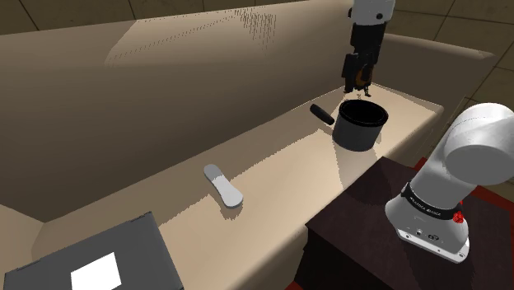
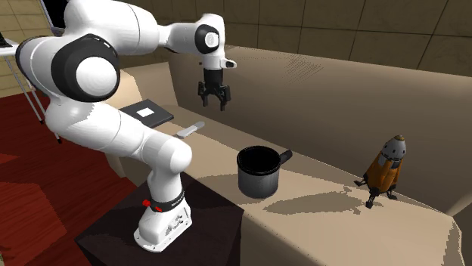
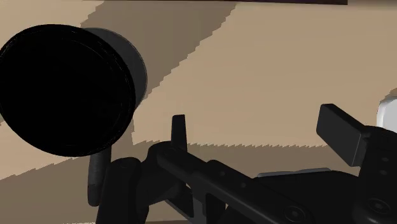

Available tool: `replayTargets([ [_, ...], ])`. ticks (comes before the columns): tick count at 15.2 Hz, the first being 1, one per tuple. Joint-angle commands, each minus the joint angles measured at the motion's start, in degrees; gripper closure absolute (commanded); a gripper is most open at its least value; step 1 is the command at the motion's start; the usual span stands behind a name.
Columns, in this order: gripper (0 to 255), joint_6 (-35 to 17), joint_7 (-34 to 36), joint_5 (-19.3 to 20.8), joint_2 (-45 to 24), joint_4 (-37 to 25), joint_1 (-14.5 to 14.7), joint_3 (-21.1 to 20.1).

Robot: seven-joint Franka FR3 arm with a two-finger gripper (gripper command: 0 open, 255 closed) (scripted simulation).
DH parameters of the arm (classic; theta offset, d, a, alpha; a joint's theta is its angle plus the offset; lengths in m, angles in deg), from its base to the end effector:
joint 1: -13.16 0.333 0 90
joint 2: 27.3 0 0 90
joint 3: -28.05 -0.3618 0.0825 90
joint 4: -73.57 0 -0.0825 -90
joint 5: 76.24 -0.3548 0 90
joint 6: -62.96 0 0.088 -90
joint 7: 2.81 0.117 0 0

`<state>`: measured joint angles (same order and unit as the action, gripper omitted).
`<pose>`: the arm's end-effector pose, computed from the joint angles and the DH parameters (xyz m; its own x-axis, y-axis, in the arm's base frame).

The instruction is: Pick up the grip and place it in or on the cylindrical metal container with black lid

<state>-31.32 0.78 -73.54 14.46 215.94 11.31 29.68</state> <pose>0.2583 -0.0231 0.5475 0.9880 -0.1100 -0.1085 -0.1069 -0.9937 0.0342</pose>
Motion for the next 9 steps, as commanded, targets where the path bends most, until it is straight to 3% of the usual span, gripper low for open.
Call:
replayTargets([
  [1, 0, -3.6, -0.87, 0.97, -1.89, 1.1, -0.9, 1.4],
  [9, 0, -18.37, -4.57, 3.64, -14.53, 1.26, -4.09, 7.39],
])
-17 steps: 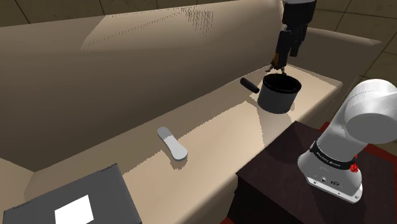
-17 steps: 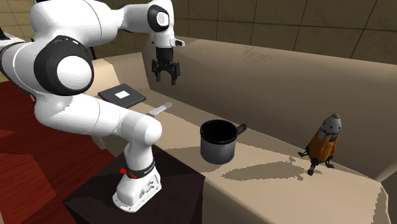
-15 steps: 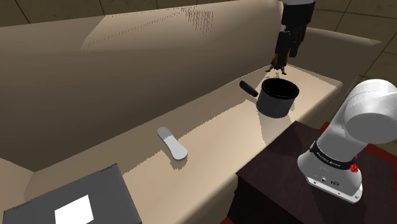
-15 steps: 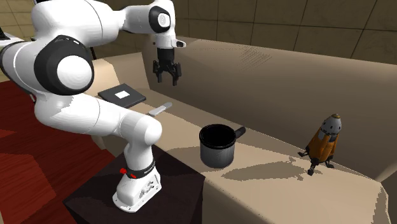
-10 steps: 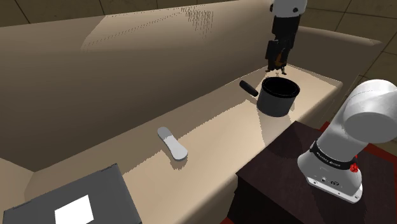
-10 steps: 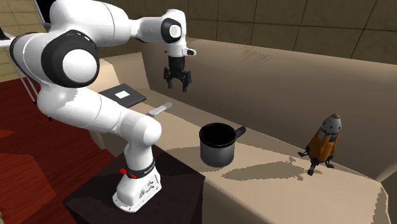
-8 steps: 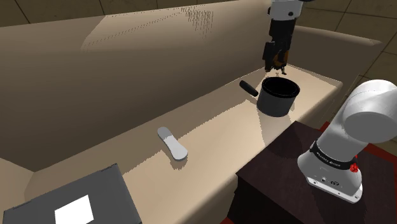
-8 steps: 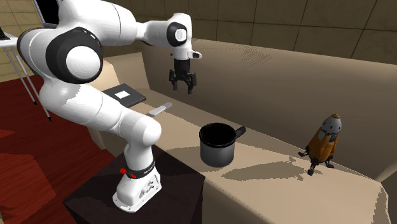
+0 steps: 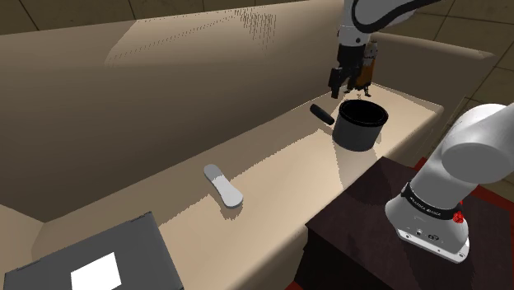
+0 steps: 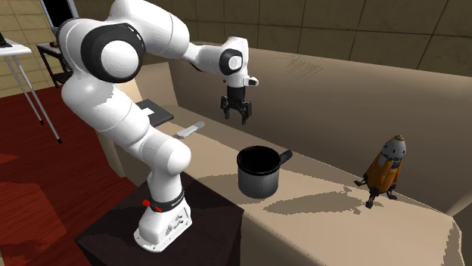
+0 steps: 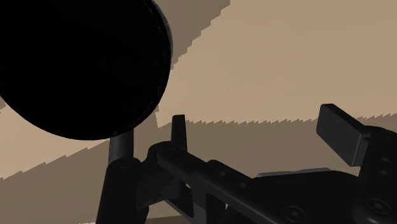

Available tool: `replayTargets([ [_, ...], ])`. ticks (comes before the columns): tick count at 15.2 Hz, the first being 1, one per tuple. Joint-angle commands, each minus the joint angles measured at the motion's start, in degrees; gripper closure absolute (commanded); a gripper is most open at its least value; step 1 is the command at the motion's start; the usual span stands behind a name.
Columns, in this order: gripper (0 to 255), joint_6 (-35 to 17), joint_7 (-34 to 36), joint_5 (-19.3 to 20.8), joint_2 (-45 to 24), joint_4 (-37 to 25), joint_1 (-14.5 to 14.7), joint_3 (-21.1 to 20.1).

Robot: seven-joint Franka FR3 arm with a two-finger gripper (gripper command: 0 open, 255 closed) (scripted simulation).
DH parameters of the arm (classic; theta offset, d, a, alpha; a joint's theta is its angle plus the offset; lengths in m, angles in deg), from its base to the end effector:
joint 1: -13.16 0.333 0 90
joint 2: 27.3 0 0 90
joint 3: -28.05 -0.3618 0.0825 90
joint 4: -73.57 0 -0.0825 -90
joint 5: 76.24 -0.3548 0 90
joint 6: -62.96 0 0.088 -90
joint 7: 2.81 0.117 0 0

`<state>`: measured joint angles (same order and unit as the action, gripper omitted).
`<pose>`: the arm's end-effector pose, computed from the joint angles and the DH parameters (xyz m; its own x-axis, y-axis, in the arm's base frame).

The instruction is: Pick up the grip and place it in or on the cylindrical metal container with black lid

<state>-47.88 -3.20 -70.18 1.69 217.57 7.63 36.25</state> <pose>0.3210 -0.0920 0.4891 0.9824 -0.1707 -0.0762 -0.1692 -0.9852 0.0260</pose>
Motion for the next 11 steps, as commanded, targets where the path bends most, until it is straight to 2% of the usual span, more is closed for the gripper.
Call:
replayTargets([
  [1, 0, -3.56, -1.09, 0.4, -3.6, -0.71, -0.73, 1.55],
  [6, 0, -11.72, -3.99, -0.08, -13.38, -3.5, -2.0, 5.14],
  [11, 0, -18.55, -7.85, -2.81, -23.89, -8.1, -3.04, 8.24],
])
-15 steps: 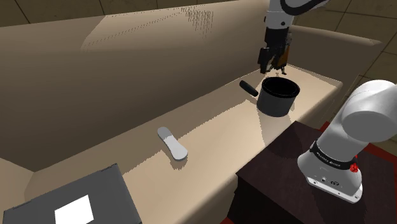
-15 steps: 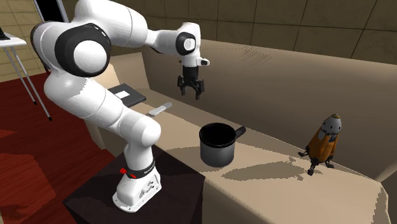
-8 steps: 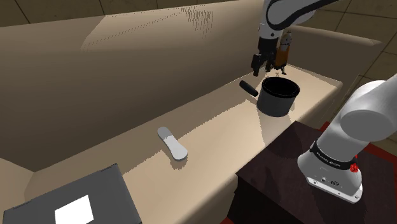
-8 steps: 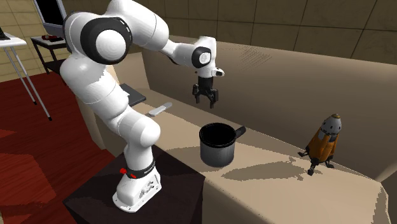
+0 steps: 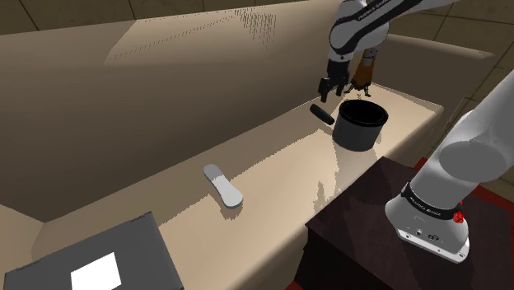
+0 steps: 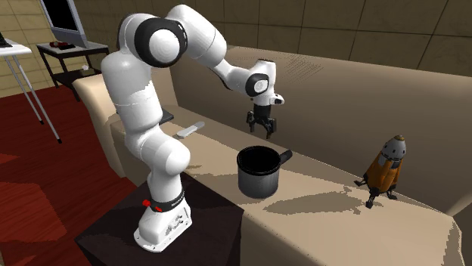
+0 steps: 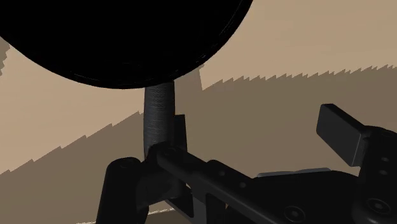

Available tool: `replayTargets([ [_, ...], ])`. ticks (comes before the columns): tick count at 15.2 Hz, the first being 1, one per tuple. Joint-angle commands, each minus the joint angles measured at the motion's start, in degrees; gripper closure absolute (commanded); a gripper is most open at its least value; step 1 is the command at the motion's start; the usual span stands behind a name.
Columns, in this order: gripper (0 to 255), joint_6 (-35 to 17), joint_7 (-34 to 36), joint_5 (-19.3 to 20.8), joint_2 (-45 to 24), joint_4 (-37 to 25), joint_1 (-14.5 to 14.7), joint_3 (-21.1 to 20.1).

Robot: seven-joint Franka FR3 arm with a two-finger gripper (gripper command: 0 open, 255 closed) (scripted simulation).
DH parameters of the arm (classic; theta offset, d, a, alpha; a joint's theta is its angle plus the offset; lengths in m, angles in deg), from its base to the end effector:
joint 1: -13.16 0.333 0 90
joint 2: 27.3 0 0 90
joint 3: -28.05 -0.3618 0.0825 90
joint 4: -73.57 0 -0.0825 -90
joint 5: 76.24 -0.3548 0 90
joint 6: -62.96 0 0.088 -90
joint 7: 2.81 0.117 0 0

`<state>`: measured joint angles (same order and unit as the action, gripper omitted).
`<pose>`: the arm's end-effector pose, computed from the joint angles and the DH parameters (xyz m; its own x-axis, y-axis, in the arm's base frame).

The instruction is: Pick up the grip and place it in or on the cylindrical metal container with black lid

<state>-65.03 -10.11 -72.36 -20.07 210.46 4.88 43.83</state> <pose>0.4064 -0.1864 0.4177 0.9689 -0.2448 -0.0355 -0.2445 -0.9696 0.0133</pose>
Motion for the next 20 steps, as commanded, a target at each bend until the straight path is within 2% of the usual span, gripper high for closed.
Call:
replayTargets([
  [1, 0, -2.56, -1.85, -1.47, -4.28, -2.12, -0.54, 1.16],
  [5, 0, -6.42, -5.82, -5.67, -13.01, -7.32, -1.94, 2.51],
  [10, 0, -9.36, -10.73, -11.62, -23.88, -15.38, -5.09, 2.47],
  [20, 0, -14.21, -12.61, -14.34, -29.26, -15.72, -6.39, 1.11],
])
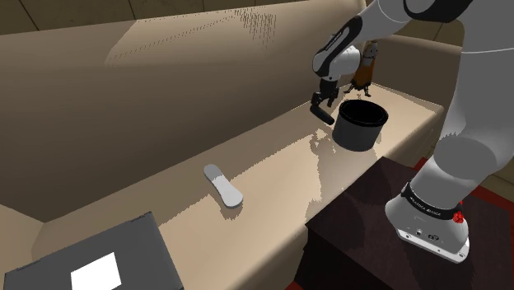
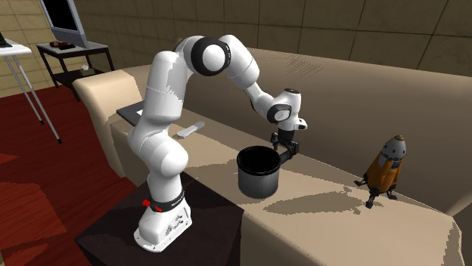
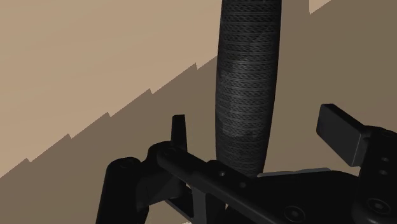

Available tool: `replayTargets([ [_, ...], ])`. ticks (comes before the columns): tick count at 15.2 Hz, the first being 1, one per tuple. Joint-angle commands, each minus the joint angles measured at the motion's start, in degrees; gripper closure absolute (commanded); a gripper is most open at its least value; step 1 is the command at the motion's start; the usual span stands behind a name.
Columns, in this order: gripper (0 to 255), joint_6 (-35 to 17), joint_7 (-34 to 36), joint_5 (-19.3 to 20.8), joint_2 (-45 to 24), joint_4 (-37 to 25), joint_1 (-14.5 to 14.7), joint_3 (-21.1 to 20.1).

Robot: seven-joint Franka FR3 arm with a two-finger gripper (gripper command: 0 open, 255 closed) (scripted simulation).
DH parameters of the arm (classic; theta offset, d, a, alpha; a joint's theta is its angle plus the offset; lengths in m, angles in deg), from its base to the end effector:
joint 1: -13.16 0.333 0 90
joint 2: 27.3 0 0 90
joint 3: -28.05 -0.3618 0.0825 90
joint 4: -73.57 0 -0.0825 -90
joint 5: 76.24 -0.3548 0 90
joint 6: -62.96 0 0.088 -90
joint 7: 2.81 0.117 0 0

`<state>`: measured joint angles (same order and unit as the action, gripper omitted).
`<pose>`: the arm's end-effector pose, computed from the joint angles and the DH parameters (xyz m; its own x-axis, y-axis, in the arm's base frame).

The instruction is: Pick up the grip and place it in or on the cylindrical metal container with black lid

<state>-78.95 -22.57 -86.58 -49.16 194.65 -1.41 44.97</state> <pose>0.4966 -0.2948 0.2950 0.9471 -0.3209 0.0054 -0.3209 -0.9471 -0.0013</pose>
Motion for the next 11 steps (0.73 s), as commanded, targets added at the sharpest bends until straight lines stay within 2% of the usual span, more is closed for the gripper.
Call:
replayTargets([
  [1, 0, -0.28, -0.15, -0.12, -0.17, 0.09, -0.1, -0.04],
  [6, 0, -0.27, -0.15, -0.12, -0.16, 0.09, -0.1, -0.04],
  [7, 255, -0.27, -0.15, -0.12, -0.16, 0.09, -0.1, -0.04],
  [11, 255, -0.32, -0.11, -0.11, -0.14, 0.16, -0.06, -0.05],
])
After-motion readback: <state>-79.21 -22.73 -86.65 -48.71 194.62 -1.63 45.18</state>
